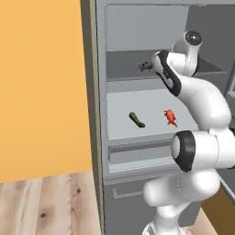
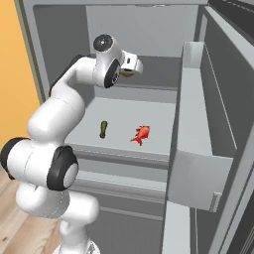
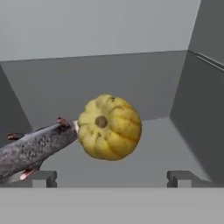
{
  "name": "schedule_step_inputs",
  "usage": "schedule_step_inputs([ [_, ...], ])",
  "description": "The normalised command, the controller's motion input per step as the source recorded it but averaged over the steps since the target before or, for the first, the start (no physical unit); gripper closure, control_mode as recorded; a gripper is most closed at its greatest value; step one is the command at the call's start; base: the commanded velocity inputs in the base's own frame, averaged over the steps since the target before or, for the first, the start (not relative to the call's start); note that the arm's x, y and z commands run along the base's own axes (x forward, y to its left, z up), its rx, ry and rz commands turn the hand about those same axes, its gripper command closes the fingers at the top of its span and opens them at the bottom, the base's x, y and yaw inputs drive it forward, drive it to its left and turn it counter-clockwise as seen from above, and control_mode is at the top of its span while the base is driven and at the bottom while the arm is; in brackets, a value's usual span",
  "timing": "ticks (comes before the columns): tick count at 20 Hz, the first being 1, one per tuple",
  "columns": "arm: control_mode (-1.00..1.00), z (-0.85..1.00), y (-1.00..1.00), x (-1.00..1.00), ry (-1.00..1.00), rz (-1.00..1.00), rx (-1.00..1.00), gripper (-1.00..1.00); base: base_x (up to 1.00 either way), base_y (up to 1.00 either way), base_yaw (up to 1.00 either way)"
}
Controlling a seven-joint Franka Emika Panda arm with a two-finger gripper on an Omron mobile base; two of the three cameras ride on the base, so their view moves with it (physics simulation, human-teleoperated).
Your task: Place one squash and one fish in each tupperware on the nearby counter, to pack two identical lunches.
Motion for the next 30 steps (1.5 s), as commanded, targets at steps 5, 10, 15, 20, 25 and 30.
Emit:
schedule_step_inputs([
  [5,-1.00,-0.09,-0.04,0.51,0.00,0.00,0.00,-1.00,0.00,0.00,0.00],
  [10,-1.00,-0.08,0.00,0.45,0.02,0.00,0.00,-1.00,0.00,0.00,0.00],
  [15,-1.00,-0.25,-0.03,0.23,0.05,0.00,0.00,-1.00,0.00,0.00,0.00],
  [20,-1.00,-0.42,-0.03,0.04,0.06,0.00,0.00,1.00,0.00,0.00,0.00],
  [25,-1.00,-0.10,0.00,0.01,-0.01,0.00,0.00,1.00,0.00,0.00,0.00],
  [30,-1.00,0.00,-0.12,-0.82,-0.13,0.04,0.00,1.00,0.00,0.00,0.00],
])
